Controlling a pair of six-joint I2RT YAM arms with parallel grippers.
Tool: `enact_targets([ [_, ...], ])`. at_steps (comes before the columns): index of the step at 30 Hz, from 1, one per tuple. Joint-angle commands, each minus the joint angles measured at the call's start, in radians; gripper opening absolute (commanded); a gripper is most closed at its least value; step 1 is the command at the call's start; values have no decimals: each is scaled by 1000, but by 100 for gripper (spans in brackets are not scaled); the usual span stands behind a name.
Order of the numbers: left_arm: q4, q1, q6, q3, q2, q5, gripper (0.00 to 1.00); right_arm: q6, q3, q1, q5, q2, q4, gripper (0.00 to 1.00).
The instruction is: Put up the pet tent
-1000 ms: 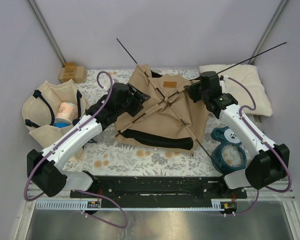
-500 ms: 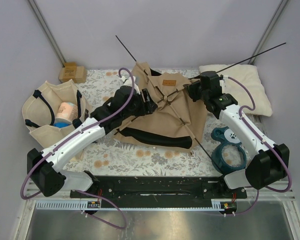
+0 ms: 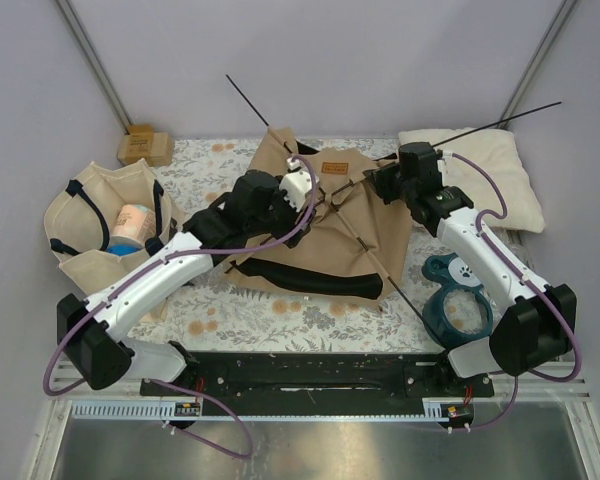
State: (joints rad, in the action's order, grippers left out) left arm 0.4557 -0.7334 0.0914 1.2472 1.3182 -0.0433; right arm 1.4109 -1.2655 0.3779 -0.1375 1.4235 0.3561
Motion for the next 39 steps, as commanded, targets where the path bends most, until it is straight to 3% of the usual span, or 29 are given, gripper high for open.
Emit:
enact_targets([
  [1,32,17,114,55,50,-119,62,22,-31,-5,30,-11,-85,0],
  [4,43,32,113,80,90,-130,53,22,-35,-5,44,-9,-89,0],
  [8,66,43,134,119,136,-98,52,25,-34,-4,62,-11,-98,0],
  [13,80,71,160,155,176,-127,40,30,-26,-7,85,-8,-106,0],
  [24,98,120,205,159,203,-138,56,30,-17,-7,131,8,-124,0],
  [26,98,124,208,164,210,-156,47,28,-17,-5,134,11,-128,0],
  [28,98,126,214,166,216,-176,29,30,-17,-7,134,15,-128,0],
  [30,98,127,231,172,217,-178,0,16,-20,-5,164,17,-128,0],
  [37,101,132,349,221,197,-130,0,-70,-64,-5,216,26,-80,1],
  [39,104,143,378,251,193,-121,0,-108,-81,-7,237,22,-45,14],
])
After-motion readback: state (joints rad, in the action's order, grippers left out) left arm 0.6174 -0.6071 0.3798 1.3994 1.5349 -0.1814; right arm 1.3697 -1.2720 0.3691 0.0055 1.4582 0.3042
